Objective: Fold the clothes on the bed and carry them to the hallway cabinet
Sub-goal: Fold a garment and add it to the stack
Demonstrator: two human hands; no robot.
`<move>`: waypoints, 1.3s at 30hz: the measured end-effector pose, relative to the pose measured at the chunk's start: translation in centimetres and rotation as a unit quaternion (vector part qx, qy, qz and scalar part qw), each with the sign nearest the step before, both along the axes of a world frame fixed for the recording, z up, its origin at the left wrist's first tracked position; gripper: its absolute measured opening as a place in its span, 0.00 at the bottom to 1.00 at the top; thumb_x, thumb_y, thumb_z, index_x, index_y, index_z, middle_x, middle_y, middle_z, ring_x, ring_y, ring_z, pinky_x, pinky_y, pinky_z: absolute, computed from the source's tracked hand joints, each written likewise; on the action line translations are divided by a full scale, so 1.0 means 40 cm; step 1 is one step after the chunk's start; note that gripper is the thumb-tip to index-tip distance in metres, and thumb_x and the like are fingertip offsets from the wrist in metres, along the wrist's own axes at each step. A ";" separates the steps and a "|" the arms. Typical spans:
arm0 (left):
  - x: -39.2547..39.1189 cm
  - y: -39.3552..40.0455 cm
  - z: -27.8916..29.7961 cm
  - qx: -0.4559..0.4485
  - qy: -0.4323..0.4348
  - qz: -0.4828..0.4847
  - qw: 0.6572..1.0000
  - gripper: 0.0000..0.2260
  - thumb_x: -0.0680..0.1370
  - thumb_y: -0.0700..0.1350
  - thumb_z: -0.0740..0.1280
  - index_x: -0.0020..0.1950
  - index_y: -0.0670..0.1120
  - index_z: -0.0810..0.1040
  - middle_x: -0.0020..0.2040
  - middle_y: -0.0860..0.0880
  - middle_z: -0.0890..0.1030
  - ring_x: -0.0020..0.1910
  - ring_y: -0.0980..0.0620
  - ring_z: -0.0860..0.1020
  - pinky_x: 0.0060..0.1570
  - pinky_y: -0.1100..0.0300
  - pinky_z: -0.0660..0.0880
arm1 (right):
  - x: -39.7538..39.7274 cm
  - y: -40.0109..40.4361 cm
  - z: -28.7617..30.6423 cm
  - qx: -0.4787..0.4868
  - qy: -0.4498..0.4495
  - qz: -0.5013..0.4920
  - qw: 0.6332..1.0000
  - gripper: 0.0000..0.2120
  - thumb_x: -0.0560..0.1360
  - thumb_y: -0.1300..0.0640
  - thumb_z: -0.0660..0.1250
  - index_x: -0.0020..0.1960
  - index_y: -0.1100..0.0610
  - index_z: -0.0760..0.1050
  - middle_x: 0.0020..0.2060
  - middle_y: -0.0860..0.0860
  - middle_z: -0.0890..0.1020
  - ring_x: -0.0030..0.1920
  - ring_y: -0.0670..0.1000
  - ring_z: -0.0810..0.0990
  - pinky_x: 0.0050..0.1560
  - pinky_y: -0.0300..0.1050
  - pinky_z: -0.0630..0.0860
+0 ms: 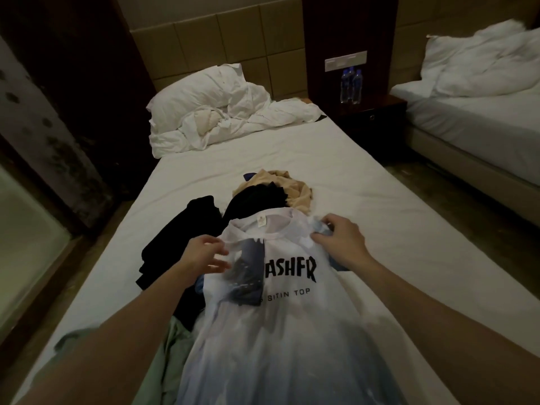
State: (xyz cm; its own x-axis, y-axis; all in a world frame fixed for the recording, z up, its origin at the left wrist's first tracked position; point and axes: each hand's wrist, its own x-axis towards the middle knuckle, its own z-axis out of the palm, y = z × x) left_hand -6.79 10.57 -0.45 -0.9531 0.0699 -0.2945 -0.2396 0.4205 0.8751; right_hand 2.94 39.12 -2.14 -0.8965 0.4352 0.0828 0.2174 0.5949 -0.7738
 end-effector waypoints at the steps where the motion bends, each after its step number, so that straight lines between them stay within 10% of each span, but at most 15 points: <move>1: 0.012 -0.027 -0.019 -0.067 0.017 -0.023 0.997 0.08 0.79 0.36 0.66 0.56 0.35 0.76 0.46 0.36 0.82 0.36 0.37 0.83 0.27 0.56 0.78 | -0.001 -0.038 0.002 -0.004 -0.007 0.021 1.000 0.09 0.71 0.48 0.71 0.50 0.47 0.76 0.45 0.46 0.81 0.48 0.53 0.80 0.54 0.54 0.76; 6: 0.103 -0.151 -0.125 -0.414 0.053 -0.229 0.879 0.06 0.74 0.44 0.70 0.42 0.43 0.77 0.39 0.46 0.80 0.39 0.47 0.82 0.39 0.56 0.78 | 0.028 -0.216 -0.029 -0.116 -0.103 0.265 0.952 0.18 0.75 0.62 0.62 0.62 0.48 0.76 0.55 0.44 0.78 0.58 0.48 0.76 0.66 0.53 0.73; 9: 0.182 -0.189 -0.183 -0.445 -0.012 -0.270 0.854 0.10 0.75 0.50 0.71 0.44 0.45 0.75 0.43 0.47 0.76 0.42 0.50 0.77 0.38 0.60 0.71 | 0.078 -0.255 -0.066 -0.047 -0.110 0.254 0.960 0.25 0.79 0.64 0.55 0.72 0.47 0.69 0.69 0.47 0.72 0.69 0.49 0.69 0.68 0.42 0.65; 12: 0.258 -0.226 -0.258 -0.445 -0.026 -0.263 0.856 0.23 0.76 0.51 0.71 0.66 0.41 0.72 0.62 0.43 0.76 0.61 0.44 0.77 0.55 0.58 0.72 | 0.170 -0.245 -0.105 -0.050 -0.065 0.173 0.981 0.19 0.79 0.68 0.57 0.64 0.56 0.78 0.59 0.51 0.79 0.61 0.51 0.76 0.58 0.32 0.69; 19: 0.422 -0.244 -0.268 -0.458 0.024 -0.223 0.860 0.18 0.74 0.50 0.67 0.61 0.44 0.72 0.62 0.43 0.76 0.61 0.44 0.76 0.56 0.57 0.72 | 0.422 -0.123 -0.285 0.132 -0.322 0.045 0.936 0.20 0.77 0.53 0.62 0.67 0.55 0.65 0.65 0.57 0.69 0.65 0.61 0.69 0.62 0.57 0.72; 27: 0.554 -0.241 -0.257 -0.360 -0.019 -0.321 0.876 0.36 0.73 0.48 0.74 0.76 0.46 0.61 0.70 0.41 0.72 0.62 0.43 0.76 0.54 0.56 0.75 | 0.601 -0.148 -0.289 0.123 -0.348 0.032 0.929 0.22 0.76 0.40 0.62 0.59 0.57 0.71 0.58 0.58 0.76 0.57 0.60 0.78 0.53 0.48 0.75; 35: 0.655 -0.207 -0.242 -0.156 -0.066 -0.199 0.965 0.10 0.76 0.42 0.69 0.52 0.42 0.71 0.39 0.43 0.78 0.27 0.50 0.75 0.27 0.59 0.72 | 0.675 -0.228 -0.249 0.079 -0.212 0.077 0.971 0.12 0.74 0.59 0.65 0.37 0.49 0.64 0.36 0.49 0.73 0.40 0.54 0.73 0.33 0.40 0.65; 39: 0.685 -0.177 -0.213 0.019 -0.136 -0.163 0.977 0.09 0.81 0.45 0.66 0.55 0.39 0.72 0.36 0.39 0.81 0.27 0.46 0.79 0.27 0.59 0.74 | 0.684 -0.292 -0.236 -0.050 -0.116 0.067 0.990 0.07 0.73 0.61 0.69 0.41 0.53 0.72 0.37 0.50 0.80 0.39 0.54 0.81 0.37 0.44 0.78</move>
State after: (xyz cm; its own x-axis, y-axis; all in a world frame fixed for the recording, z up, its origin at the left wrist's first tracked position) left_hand 20.59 3.50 -8.99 -0.7651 0.3719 -0.5257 -0.3249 0.4818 0.8138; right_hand 30.29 27.43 -11.57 -0.9367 0.3061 -0.1699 0.3203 0.5532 -0.7690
